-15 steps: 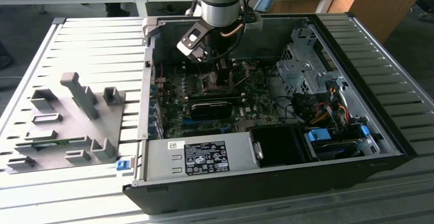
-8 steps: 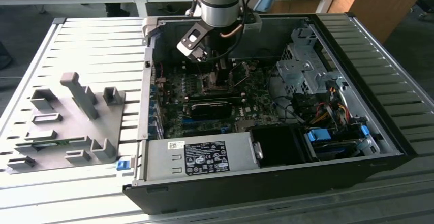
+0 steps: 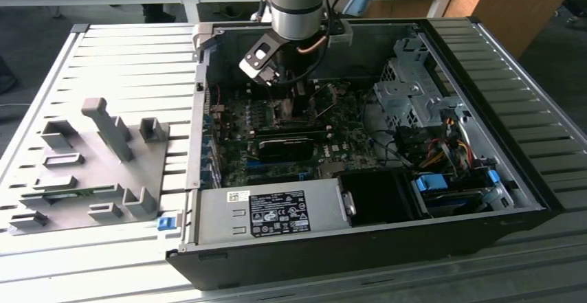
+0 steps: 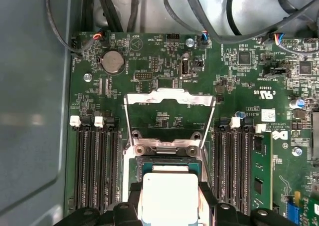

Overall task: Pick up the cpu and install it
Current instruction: 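Place the cpu into insertion slot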

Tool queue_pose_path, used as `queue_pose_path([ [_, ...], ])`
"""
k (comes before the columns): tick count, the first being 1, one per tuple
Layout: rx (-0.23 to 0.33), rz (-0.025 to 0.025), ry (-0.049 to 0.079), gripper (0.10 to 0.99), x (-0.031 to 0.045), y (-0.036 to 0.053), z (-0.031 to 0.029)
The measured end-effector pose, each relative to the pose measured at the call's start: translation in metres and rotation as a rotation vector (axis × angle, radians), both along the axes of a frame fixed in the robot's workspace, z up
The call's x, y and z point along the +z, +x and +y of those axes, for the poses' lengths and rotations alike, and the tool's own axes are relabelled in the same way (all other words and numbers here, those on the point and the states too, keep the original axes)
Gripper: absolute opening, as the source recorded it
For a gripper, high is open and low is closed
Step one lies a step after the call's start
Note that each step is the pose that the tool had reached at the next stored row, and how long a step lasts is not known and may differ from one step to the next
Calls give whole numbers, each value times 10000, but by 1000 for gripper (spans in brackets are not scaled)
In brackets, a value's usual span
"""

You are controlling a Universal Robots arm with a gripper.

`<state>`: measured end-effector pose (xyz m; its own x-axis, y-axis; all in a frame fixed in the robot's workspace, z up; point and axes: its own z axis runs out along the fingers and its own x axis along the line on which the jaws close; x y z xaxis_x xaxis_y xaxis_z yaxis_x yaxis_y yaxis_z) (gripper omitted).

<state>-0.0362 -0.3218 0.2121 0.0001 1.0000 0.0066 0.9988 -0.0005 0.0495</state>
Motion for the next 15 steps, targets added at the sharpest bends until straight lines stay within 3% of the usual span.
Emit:
queue_pose_path([
  [15,-93,0,-1,529,-73,-9,2],
])
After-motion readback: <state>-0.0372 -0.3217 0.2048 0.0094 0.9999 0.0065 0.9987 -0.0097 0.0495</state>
